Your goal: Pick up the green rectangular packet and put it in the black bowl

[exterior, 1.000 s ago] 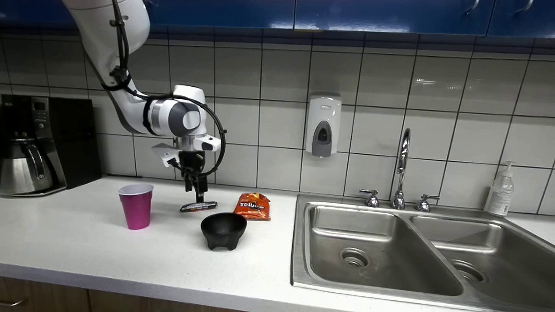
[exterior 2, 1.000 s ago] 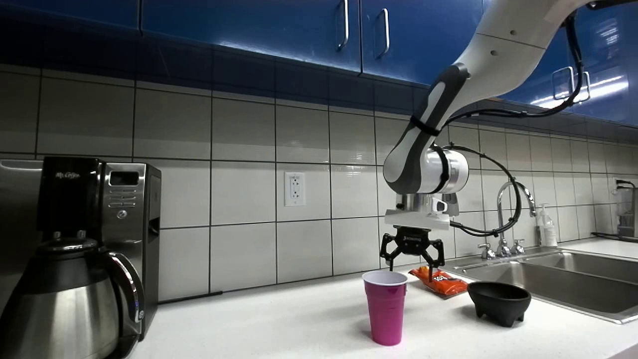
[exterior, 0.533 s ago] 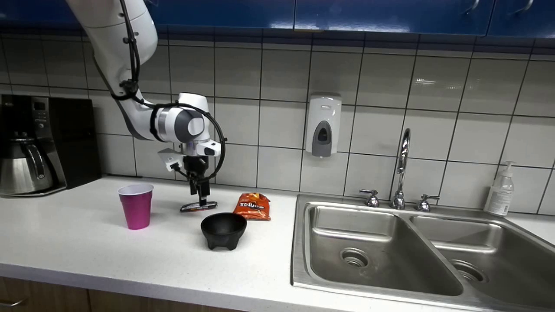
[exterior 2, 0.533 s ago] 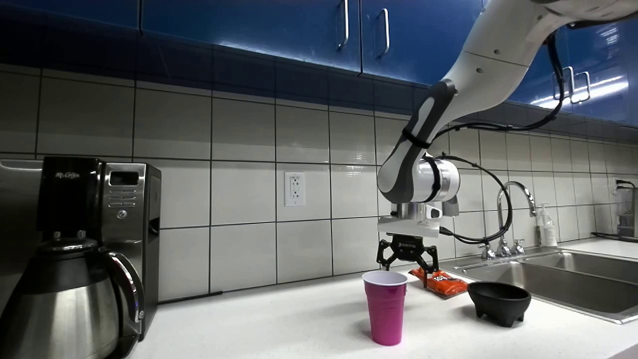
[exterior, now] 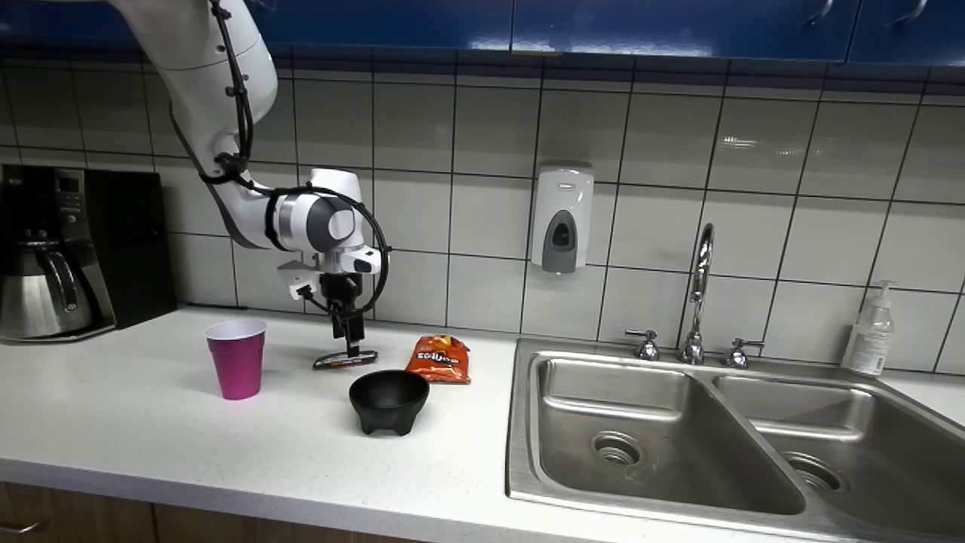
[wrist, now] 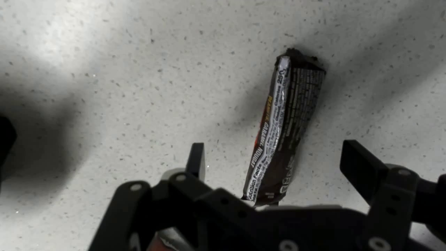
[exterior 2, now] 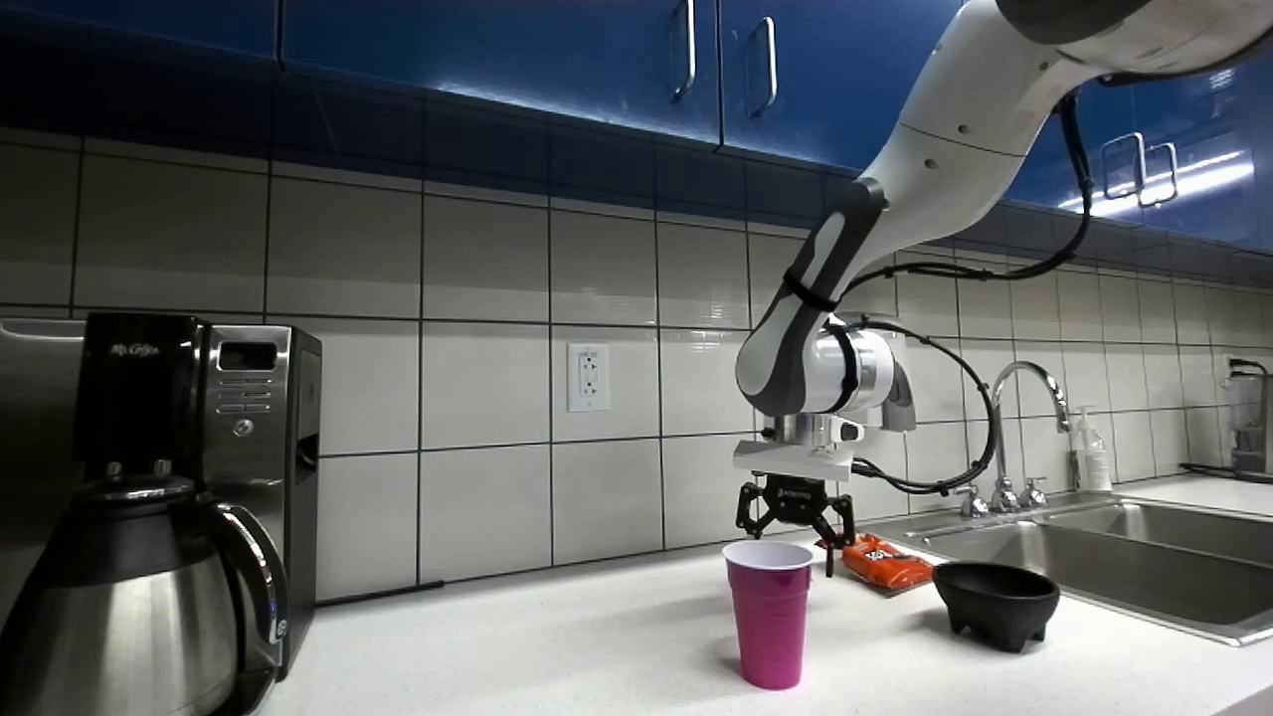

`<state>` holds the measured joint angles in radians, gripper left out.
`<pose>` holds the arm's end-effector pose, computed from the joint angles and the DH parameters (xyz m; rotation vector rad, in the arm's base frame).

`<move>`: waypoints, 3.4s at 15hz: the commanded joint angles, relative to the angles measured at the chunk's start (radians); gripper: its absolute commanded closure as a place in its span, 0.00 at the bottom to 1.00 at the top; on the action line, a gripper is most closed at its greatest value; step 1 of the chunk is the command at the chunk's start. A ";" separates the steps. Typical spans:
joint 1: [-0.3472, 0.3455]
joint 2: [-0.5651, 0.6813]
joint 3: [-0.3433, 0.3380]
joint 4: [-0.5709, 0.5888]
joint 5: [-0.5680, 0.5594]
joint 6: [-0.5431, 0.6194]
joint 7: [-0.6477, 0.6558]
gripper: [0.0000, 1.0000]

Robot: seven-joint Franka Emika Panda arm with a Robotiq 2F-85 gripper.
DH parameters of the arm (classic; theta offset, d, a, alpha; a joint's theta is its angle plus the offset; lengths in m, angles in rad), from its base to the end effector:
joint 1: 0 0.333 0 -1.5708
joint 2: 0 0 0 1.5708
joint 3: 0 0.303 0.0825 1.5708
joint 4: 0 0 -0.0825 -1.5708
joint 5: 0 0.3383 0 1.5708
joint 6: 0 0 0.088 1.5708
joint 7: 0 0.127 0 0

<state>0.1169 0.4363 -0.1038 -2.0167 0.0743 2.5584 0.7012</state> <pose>0.5825 0.0093 0.2482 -2.8913 1.1146 -0.1574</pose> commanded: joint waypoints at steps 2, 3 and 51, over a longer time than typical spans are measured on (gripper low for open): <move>0.023 0.047 -0.019 0.077 -0.026 -0.049 0.054 0.00; 0.024 0.054 -0.021 0.084 -0.026 -0.052 0.055 0.00; -0.028 -0.183 -0.017 -0.149 0.006 0.109 -0.012 0.96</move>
<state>0.1161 0.3353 -0.1276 -2.0769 0.0728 2.6326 0.7217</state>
